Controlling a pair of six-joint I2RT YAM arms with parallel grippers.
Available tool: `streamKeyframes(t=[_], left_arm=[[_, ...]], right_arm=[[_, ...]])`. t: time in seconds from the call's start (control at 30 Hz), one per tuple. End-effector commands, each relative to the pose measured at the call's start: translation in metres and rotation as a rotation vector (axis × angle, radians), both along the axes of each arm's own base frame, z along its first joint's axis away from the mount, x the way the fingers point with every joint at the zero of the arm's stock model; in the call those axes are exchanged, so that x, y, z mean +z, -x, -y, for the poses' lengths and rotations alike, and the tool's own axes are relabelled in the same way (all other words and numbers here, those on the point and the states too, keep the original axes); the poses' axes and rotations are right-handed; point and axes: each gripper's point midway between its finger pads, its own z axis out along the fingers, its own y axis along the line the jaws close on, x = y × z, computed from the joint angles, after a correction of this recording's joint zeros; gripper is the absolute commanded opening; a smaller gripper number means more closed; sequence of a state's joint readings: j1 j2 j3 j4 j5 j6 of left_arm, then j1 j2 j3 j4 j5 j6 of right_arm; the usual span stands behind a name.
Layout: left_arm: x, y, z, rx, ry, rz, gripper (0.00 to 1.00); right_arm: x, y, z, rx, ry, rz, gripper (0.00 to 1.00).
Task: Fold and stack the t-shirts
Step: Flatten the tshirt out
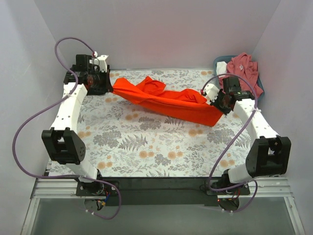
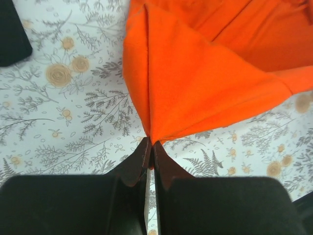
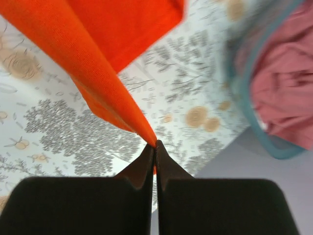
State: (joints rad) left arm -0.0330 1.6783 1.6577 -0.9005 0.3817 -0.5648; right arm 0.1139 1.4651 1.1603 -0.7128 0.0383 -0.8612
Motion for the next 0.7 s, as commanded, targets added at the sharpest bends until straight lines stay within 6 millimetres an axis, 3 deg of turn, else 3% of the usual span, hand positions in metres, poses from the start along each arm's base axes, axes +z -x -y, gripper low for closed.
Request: streamKeyframes(t=[0.0, 0.1, 0.13, 0.17, 0.37, 0.5, 0.67], left_arm=[[0.045, 0.025, -0.001, 0.022, 0.017, 0.048, 0.0], [0.021, 0.039, -0.001, 0.018, 0.014, -0.036, 0.0], [-0.002, 0.049, -0.002, 0.022, 0.008, -0.106, 0.0], [-0.013, 0.054, -0.003, 0.026, 0.0, -0.132, 0.0], [-0.083, 0.101, -0.008, -0.027, -0.038, -0.318, 0.0], [-0.114, 0.141, -0.012, -0.097, -0.068, -0.474, 0.0], [-0.134, 0.167, -0.015, -0.119, -0.083, -0.535, 0.09]], right_arm=[[0.071, -0.016, -0.001, -0.027, -0.035, 0.168, 0.01], [0.079, -0.013, -0.005, -0.02, -0.053, 0.165, 0.01], [0.075, -0.011, -0.005, -0.02, -0.052, 0.153, 0.01], [0.07, -0.009, -0.007, -0.015, -0.052, 0.135, 0.01], [0.014, 0.023, -0.019, 0.037, -0.028, -0.023, 0.01], [-0.014, 0.044, -0.018, 0.041, -0.017, -0.105, 0.01], [-0.03, 0.058, -0.018, 0.042, -0.019, -0.148, 0.01]])
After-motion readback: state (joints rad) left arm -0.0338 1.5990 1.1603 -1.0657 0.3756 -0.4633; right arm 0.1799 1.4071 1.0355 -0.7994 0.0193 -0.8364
